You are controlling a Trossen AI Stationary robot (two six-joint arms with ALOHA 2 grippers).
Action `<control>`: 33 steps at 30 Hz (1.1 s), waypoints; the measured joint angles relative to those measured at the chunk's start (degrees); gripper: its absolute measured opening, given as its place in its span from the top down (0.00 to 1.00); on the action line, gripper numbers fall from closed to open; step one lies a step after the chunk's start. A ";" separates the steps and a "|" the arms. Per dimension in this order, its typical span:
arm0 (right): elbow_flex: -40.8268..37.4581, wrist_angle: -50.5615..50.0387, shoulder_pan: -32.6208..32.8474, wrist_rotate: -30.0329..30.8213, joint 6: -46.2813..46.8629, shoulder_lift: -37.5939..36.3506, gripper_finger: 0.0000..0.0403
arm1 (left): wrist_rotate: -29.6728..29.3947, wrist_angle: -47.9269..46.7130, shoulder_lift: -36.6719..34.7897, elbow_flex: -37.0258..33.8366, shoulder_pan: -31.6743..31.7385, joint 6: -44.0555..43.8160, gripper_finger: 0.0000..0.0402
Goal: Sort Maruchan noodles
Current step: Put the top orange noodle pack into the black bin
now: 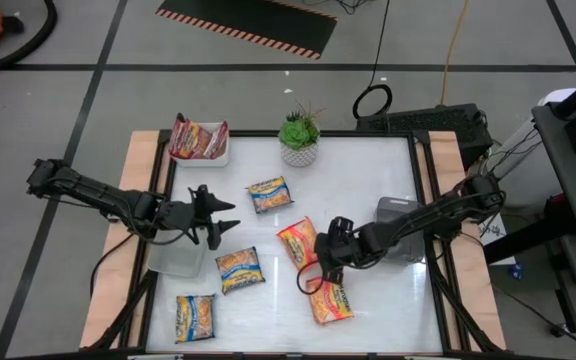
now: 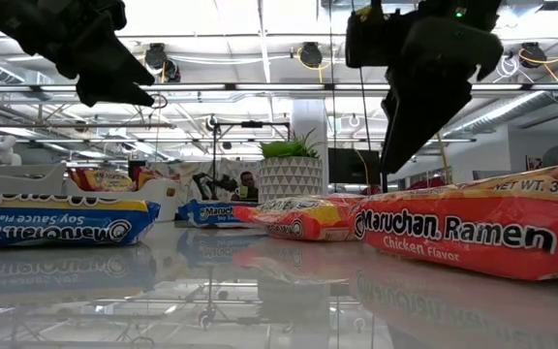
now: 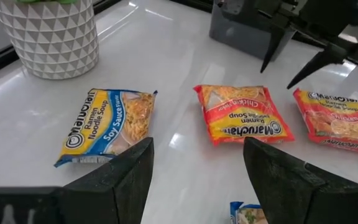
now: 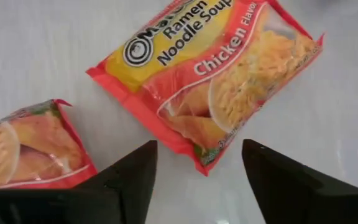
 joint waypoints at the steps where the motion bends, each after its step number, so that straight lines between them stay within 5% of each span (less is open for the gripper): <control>1: -0.61 0.86 0.00 -0.19 -0.02 0.04 0.40 | -0.01 0.11 0.00 -0.02 0.00 -0.12 0.37; 7: -7.64 10.09 -0.12 -5.84 -1.07 0.24 0.38 | 0.25 1.61 0.00 -0.02 -0.07 -0.61 0.37; 21: -12.19 20.82 -3.86 -5.79 -5.96 0.42 0.52 | 0.16 4.78 0.00 -0.04 0.06 2.36 0.37; 33: -12.24 23.53 -5.95 -5.81 -3.33 0.52 0.94 | -0.02 6.18 0.00 -0.04 0.06 3.62 0.37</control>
